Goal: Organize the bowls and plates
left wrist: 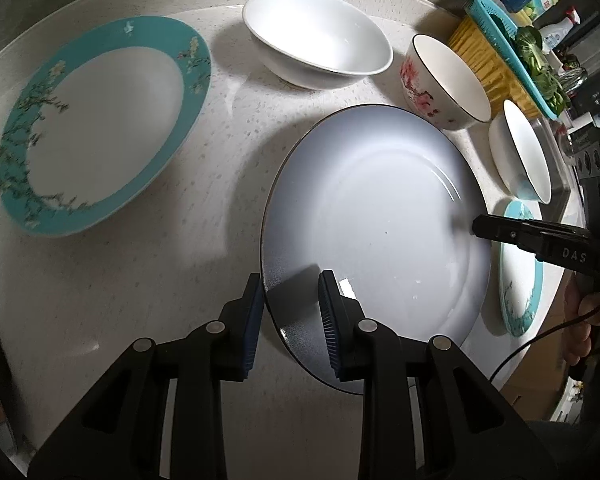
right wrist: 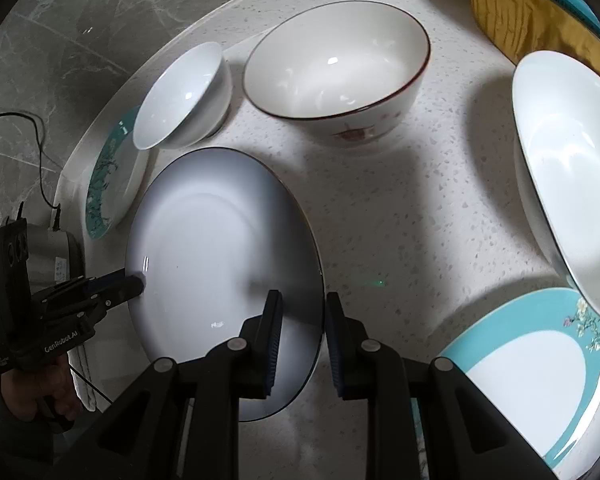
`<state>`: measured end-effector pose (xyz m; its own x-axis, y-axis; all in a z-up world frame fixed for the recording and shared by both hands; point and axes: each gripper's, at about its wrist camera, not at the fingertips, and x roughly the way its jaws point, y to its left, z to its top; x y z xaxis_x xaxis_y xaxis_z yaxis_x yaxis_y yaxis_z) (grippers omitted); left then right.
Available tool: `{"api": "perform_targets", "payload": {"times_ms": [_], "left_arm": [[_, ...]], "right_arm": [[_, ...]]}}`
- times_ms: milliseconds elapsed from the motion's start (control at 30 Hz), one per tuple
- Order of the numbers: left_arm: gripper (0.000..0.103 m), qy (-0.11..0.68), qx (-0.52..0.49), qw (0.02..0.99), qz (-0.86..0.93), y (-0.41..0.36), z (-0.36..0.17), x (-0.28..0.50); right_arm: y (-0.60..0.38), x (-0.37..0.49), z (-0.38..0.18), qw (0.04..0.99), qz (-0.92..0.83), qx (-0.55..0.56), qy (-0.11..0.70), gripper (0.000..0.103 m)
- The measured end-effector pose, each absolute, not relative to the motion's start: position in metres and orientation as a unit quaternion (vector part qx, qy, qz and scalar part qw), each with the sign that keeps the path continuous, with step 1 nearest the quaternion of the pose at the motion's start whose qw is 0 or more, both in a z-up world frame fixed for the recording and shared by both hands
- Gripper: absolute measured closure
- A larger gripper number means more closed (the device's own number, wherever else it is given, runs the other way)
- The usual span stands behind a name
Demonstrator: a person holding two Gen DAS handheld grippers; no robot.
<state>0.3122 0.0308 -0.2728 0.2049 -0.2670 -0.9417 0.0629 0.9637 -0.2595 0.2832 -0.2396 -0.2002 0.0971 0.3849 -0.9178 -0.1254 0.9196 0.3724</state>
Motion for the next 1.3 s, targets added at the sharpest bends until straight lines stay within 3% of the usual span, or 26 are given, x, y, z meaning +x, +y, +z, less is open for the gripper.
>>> {"api": "perform_targets", "payload": {"times_ms": [567, 1200, 1267, 1300], "left_arm": [[0.079, 0.634, -0.105, 0.762, -0.081, 0.067, -0.279, 0.228], [0.077, 0.614, -0.112, 0.776, -0.085, 0.074, -0.297, 0.212], [0.075, 0.589, -0.108, 0.796, -0.088, 0.075, -0.279, 0.213], [0.067, 0.572, -0.109, 0.808, -0.093, 0.076, -0.265, 0.215]], "right_arm": [[-0.194, 0.223, -0.204, 0.715, 0.201, 0.080, 0.665, 0.080], [-0.190, 0.201, -0.226, 0.742, 0.172, 0.089, 0.642, 0.076], [-0.192, 0.195, -0.216, 0.757, 0.160, 0.090, 0.628, 0.075], [-0.195, 0.190, -0.205, 0.768, 0.157, 0.097, 0.614, 0.068]]}}
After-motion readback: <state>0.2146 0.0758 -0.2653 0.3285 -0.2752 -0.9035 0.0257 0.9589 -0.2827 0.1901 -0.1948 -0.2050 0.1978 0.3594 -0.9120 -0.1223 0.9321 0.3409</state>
